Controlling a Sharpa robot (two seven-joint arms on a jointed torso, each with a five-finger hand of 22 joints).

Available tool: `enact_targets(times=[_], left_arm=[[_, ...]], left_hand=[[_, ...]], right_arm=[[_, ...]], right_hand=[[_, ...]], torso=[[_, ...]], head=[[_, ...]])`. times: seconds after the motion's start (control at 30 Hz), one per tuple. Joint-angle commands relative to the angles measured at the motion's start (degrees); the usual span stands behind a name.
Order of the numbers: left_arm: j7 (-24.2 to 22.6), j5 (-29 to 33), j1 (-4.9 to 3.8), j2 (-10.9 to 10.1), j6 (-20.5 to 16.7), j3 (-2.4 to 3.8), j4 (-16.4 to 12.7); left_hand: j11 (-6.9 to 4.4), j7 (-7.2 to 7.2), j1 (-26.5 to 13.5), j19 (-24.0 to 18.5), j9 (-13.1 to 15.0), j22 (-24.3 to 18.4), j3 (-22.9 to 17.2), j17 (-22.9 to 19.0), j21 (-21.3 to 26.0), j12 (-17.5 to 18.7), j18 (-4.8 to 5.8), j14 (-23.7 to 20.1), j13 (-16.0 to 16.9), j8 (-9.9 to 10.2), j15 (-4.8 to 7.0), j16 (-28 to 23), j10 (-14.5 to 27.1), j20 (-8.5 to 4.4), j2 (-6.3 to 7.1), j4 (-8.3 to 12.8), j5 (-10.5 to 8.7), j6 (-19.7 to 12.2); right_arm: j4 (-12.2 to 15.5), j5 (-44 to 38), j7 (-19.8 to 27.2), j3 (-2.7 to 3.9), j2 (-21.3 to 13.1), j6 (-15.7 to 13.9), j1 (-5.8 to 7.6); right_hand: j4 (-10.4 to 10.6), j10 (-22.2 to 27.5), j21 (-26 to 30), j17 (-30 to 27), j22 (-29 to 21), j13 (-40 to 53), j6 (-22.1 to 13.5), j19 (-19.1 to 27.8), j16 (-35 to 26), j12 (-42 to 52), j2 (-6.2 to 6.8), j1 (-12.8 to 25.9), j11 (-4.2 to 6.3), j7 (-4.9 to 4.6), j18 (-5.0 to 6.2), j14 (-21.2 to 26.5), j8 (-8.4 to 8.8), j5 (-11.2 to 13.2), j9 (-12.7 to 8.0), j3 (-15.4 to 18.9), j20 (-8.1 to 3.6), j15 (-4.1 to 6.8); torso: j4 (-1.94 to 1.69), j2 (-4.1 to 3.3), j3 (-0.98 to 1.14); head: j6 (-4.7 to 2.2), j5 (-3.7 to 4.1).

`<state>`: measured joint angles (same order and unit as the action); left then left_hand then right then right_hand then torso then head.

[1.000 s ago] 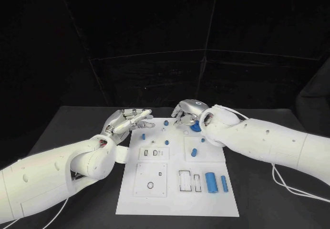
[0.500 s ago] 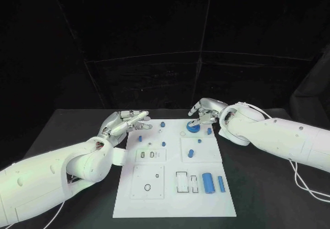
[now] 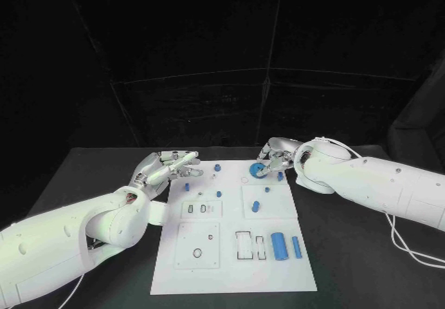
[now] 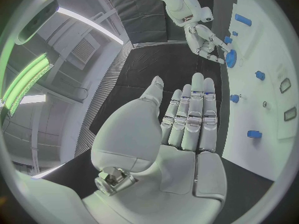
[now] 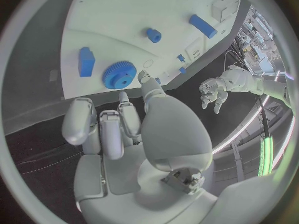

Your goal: Assemble the parts on the task board

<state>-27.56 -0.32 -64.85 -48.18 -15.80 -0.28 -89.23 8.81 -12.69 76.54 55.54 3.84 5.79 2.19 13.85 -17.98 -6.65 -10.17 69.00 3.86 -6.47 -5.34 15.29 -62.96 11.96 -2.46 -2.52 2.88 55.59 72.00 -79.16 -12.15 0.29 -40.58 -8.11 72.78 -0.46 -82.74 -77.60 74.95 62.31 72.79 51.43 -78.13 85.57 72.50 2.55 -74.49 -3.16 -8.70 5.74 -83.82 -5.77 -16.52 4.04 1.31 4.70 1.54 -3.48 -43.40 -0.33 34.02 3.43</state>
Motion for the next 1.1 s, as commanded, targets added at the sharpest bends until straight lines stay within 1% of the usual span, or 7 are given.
enact_targets(times=[0.03,0.4,0.73,0.83,0.9,1.0,1.1], left_arm=[[0.2,-0.3,-0.09,0.1,1.2,0.01,0.0],[0.3,-0.3,-0.09,0.2,1.4,-0.07,0.2],[0.4,-0.3,-0.08,0.3,1.5,-0.10,0.4],[0.4,-0.3,-0.08,0.4,1.6,-0.11,0.4],[0.5,-0.3,-0.08,0.4,1.6,-0.12,0.4],[0.6,-0.3,-0.08,0.4,1.7,-0.12,0.4],[0.7,-0.3,-0.08,0.4,1.8,-0.13,0.4]], left_hand=[[-0.01,0.20,0.1,-0.5,0.1,0.0,0.1,0.1,0.4,-0.1,-0.29,-0.3,0.0,0.2,-0.05,-0.3,0.2,-0.03,-0.55,0.2,-0.04,-0.2],[-0.03,0.23,0.1,-0.5,0.1,-0.1,0.2,0.1,0.4,-0.1,-0.30,-0.3,0.0,0.1,-0.05,-0.3,0.2,-0.02,-0.56,0.2,-0.04,-0.2],[-0.03,0.23,0.1,-0.5,0.1,-0.1,0.2,0.1,0.4,-0.1,-0.30,-0.3,0.0,0.1,-0.05,-0.3,0.2,-0.02,-0.56,0.2,-0.04,-0.2],[-0.03,0.23,0.1,-0.5,0.1,-0.1,0.2,0.1,0.4,-0.1,-0.30,-0.3,0.0,0.1,-0.05,-0.3,0.2,-0.02,-0.56,0.2,-0.04,-0.2],[-0.03,0.23,0.1,-0.5,0.1,-0.1,0.2,0.1,0.4,-0.1,-0.30,-0.3,0.0,0.1,-0.05,-0.3,0.2,-0.02,-0.56,0.2,-0.04,-0.2],[-0.04,0.25,0.1,-0.5,0.1,-0.1,0.2,0.1,0.4,-0.2,-0.31,-0.3,0.0,0.1,-0.04,-0.3,0.2,-0.02,-0.59,0.3,-0.04,-0.2],[-0.05,0.26,0.2,-0.5,0.1,-0.1,0.2,0.1,0.4,-0.2,-0.31,-0.3,0.0,0.1,-0.04,-0.3,0.2,-0.02,-0.60,0.3,-0.04,-0.2]], right_arm=[[-0.5,-2.1,-2.2,0.05,0.4,2.1,0.14],[-2.5,-2.0,-2.5,0.05,1.8,1.7,0.13],[-3.9,-2.0,-2.1,0.04,3.1,2.7,0.12],[-4.0,-2.6,-1.9,0.04,3.2,2.8,0.11],[-4.0,-3.4,-1.7,0.03,3.3,2.6,0.11],[-3.9,-5.5,-1.4,0.03,3.3,1.8,0.10],[-3.7,-7.6,-0.9,0.03,3.3,0.4,0.09]], right_hand=[[0.3,-0.2,-0.3,3.5,0.1,0.1,-0.5,-0.3,0.3,0.3,0.58,0.2,-0.14,0.06,-0.50,-4.0,-0.29,0.2,-0.1,0.0,0.17,-0.42],[1.3,-0.2,-0.5,3.8,0.5,0.7,-0.6,-0.5,0.4,0.7,0.26,0.2,-0.22,-0.01,-0.57,-4.1,-0.43,0.0,-0.1,-0.4,0.25,-0.51],[2.1,-0.3,-0.7,4.0,0.7,1.5,0.0,-0.5,0.5,1.3,-0.42,0.1,-0.16,0.07,-0.58,-4.1,-1.01,-0.1,0.0,-0.7,0.30,-0.51],[1.9,-0.5,-0.9,4.2,1.0,2.3,0.8,-0.6,0.6,2.0,-0.84,-0.7,-0.03,0.25,-0.63,-4.1,-1.54,0.0,0.2,-1.2,0.24,-0.41],[1.3,-0.8,-1.0,4.5,1.3,3.0,2.4,-0.7,0.6,2.6,-1.35,-2.1,0.23,0.55,-0.67,-4.2,-2.43,0.2,0.4,-2.0,0.12,-0.22],[0.3,-1.0,-1.4,4.8,2.0,3.7,4.9,-1.0,0.8,3.2,-1.91,-3.8,0.73,1.10,-0.77,-4.3,-3.62,1.6,0.8,-3.5,-0.19,0.18],[-0.7,-1.3,-1.7,5.2,2.7,4.5,7.3,-1.3,0.9,3.8,-2.57,-5.3,1.30,1.76,-0.91,-4.3,-4.50,3.3,1.0,-5.5,-0.65,0.70]], torso=[[-0.03,0.01,-0.06],[-0.03,-0.02,-0.02],[-0.03,-0.03,-0.01],[-0.03,-0.01,-0.07],[-0.01,-0.02,-0.08],[0.04,-0.01,-0.03],[0.04,-0.02,-0.06]], head=[[0.10,0.02],[0.15,0.14],[0.28,0.18],[0.39,0.18],[0.44,0.16],[0.49,0.04],[0.50,0.07]])
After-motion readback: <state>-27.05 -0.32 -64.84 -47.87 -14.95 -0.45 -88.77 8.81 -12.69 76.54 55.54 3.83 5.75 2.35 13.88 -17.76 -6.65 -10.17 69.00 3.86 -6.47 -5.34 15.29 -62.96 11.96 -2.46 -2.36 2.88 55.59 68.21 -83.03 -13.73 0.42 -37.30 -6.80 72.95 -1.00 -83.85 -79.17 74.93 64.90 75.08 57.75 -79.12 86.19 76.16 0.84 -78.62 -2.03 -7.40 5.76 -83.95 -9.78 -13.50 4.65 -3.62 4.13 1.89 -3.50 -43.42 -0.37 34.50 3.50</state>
